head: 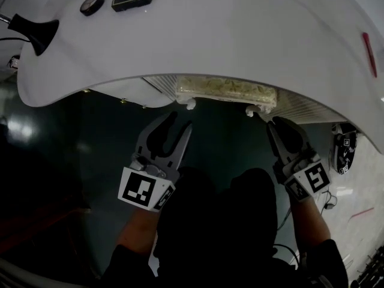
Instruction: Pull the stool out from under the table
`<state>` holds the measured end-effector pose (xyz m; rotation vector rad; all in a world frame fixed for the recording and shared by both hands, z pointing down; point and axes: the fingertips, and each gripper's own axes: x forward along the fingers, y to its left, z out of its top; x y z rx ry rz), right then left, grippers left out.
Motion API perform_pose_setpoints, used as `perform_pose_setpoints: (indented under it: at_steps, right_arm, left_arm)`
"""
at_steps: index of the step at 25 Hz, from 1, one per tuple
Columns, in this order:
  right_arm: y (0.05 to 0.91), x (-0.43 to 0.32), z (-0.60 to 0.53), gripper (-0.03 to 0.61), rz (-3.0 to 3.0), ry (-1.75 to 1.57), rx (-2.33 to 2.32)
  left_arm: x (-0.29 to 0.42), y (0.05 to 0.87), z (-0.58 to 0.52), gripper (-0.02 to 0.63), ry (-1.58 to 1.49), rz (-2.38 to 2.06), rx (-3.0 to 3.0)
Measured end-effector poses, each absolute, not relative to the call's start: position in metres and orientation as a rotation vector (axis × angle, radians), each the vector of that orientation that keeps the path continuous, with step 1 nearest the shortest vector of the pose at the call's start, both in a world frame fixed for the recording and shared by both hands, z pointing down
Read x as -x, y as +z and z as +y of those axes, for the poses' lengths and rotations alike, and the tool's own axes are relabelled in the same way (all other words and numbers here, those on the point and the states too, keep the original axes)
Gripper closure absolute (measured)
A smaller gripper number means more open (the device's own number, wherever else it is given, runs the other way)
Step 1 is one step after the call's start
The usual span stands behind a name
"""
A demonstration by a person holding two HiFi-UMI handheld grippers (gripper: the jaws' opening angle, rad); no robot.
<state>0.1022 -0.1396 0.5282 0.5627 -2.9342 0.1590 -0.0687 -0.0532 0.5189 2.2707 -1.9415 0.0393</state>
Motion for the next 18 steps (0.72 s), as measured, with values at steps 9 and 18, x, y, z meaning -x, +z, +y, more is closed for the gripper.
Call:
perform_pose_setpoints:
  at_steps: [9, 18]
  right_arm:
    - [0.601, -0.110, -0.168, 0.535, -2.934, 0.170, -0.628]
    - [0.676, -0.128, -0.210, 0.383, -2.828, 0.142, -0.696]
  left_arm:
    - [0.101, 0.605, -0.078, 0.456, 0.011, -1.993, -2.213]
    - [0.132, 0.686, -0.110, 0.331, 0.125, -2.002, -2.192]
